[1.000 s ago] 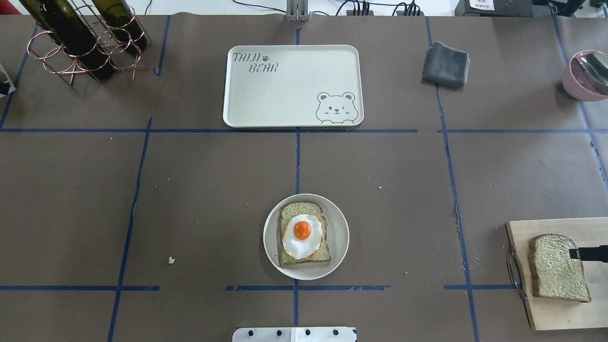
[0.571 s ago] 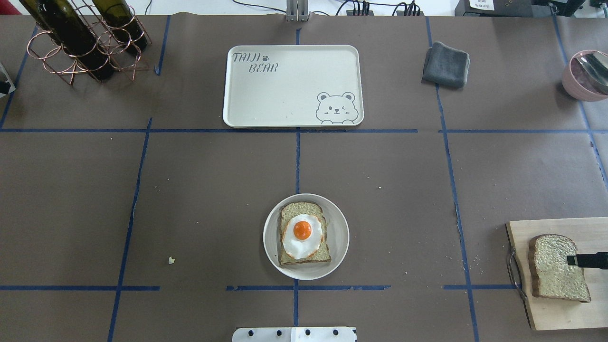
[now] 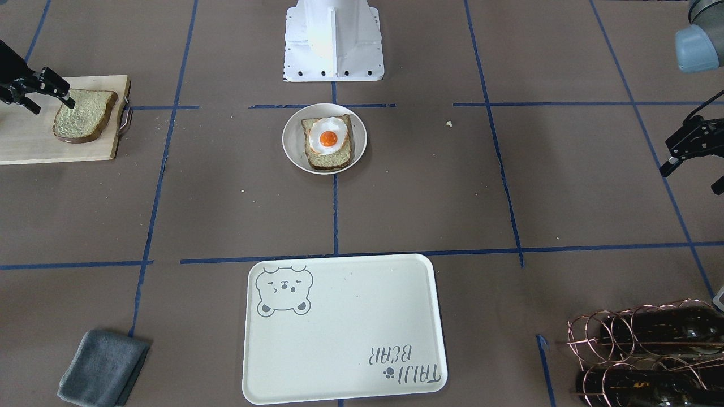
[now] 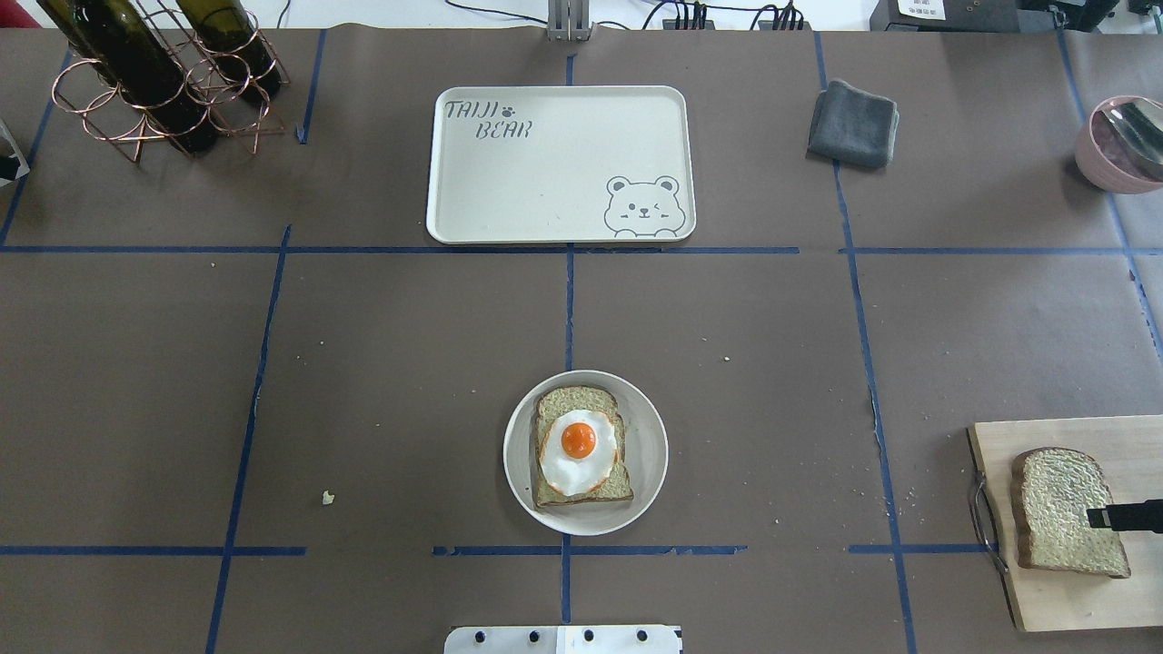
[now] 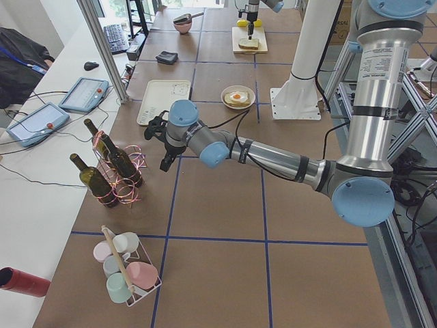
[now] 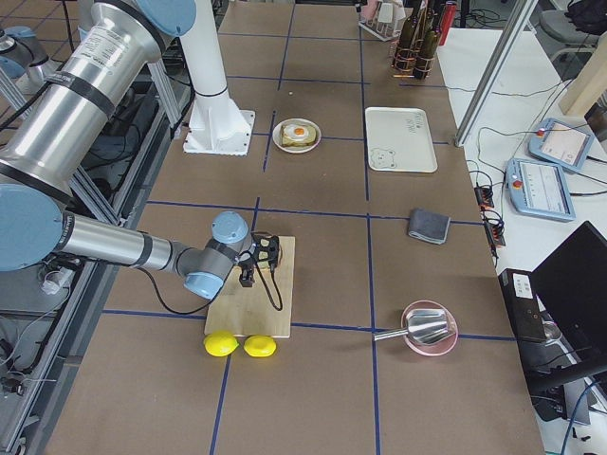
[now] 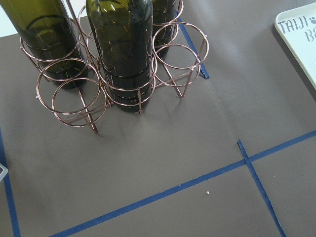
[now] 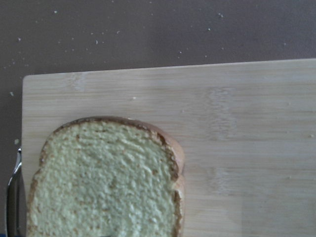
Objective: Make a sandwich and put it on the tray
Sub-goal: 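Close the right gripper on the bread slice on the cutting board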
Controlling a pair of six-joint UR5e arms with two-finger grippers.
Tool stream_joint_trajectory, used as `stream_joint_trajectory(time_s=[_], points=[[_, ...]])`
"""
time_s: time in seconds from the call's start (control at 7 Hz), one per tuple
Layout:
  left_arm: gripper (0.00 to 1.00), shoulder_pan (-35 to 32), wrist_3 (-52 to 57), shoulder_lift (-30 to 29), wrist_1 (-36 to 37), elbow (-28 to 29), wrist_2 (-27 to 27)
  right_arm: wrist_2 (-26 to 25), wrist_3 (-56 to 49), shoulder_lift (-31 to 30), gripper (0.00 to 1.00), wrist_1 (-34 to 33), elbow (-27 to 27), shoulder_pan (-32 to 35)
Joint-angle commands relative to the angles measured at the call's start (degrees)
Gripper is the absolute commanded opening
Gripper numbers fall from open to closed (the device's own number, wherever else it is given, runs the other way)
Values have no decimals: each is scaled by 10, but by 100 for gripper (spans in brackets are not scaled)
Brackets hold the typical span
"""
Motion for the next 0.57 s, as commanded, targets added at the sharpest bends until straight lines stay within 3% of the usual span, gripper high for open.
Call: stream_joint_trajectory(time_s=[0.0,0.29,0.43], points=[[100,0,0,1,0,0,0,2,0,-1,56,-1,-1,-5],[100,0,0,2,0,-3,0,1,0,-3,53,-1,-3,-7],[100,0,0,3,0,-3,0,1,0,-3,38,-1,-3,-7]])
